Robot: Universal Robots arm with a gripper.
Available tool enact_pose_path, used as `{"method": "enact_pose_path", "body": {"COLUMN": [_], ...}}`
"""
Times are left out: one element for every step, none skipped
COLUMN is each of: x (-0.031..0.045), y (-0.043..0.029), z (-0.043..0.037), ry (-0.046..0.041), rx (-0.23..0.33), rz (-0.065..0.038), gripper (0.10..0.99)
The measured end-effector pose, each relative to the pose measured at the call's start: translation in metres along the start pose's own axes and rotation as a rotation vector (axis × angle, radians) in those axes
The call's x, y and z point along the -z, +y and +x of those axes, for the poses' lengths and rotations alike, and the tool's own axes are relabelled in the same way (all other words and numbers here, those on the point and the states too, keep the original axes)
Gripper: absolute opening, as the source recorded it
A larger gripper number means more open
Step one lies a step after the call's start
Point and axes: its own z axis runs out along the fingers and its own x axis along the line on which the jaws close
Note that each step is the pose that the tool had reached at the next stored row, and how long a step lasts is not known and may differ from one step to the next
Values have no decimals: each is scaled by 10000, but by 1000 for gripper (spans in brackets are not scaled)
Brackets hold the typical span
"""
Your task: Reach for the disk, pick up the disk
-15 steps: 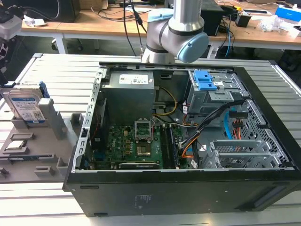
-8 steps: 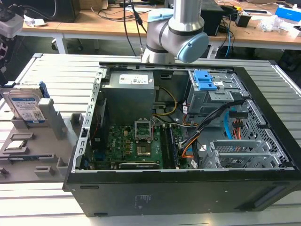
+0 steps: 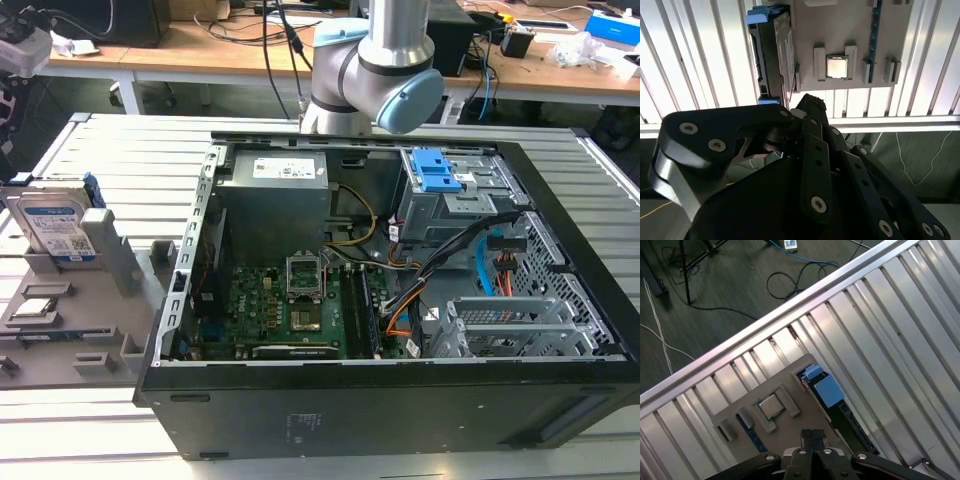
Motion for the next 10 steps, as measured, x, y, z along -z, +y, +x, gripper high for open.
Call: {"method": "enact_pose_path", "body": {"x": [0,0,0,0,0,0,0,0,0,0], "y": [0,0,0,0,0,0,0,0,0,0], "z": [0,0,0,0,0,0,0,0,0,0], "ry": [3,8,11,14,18,19,24,28,31,33], "rx": [67,205,290,351,446,511,616,735,804,871], "rz": [0,0,0,0,0,1,1,0,1,1], "gripper": [106,106,106,106,106,106,106,106,106,106]}}
